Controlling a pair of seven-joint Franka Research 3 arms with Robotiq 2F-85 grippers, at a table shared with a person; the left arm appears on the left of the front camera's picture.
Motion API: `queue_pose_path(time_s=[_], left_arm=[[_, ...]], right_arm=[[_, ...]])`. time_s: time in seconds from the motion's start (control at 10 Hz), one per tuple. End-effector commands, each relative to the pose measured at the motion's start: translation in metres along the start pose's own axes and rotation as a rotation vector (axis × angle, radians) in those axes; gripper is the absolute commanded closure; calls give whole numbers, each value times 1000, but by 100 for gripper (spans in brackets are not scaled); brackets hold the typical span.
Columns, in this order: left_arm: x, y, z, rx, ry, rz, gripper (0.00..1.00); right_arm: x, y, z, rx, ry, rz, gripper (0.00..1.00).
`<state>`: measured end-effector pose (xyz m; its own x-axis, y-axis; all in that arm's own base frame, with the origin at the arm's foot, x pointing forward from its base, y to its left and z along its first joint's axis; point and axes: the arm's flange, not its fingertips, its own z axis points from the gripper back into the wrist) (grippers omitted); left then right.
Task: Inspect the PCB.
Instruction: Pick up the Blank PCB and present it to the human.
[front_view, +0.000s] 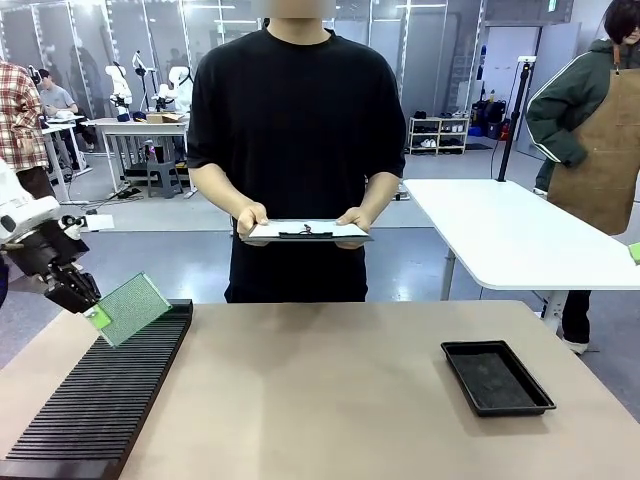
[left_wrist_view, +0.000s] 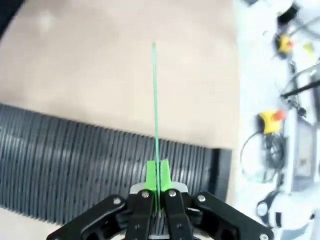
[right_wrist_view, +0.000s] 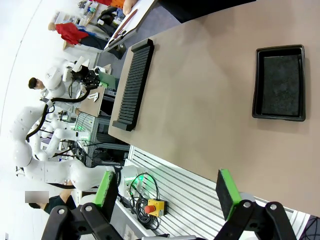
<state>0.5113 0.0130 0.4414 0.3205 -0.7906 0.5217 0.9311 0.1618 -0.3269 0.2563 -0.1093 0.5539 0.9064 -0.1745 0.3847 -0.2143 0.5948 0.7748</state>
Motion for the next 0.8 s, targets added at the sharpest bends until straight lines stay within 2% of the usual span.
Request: queue_pose_path(time_s=[0.0, 0.2, 0.3, 0.4, 0.5, 0.6, 0.7], left_arm=[[-3, 28, -2, -126, -232, 179, 100], [-5, 43, -19, -282, -436, 462, 100], [-1, 49, -23, -312, -494, 569, 100], [4, 57, -26, -417, -580, 625, 100], [9, 67, -36, -511, -626, 675, 100], [11, 77, -52, -571, -652, 661, 100], [12, 86, -65, -607, -670, 705, 100]], right_arm=[[1, 0, 0, 9, -4, 13, 0], [1, 0, 0, 9, -4, 13, 0], [1, 0, 0, 9, -4, 13, 0], [1, 0, 0, 9, -4, 13, 0], [1, 0, 0, 9, -4, 13, 0], [1, 0, 0, 9, -4, 13, 0], [1, 0, 0, 9, -4, 13, 0]])
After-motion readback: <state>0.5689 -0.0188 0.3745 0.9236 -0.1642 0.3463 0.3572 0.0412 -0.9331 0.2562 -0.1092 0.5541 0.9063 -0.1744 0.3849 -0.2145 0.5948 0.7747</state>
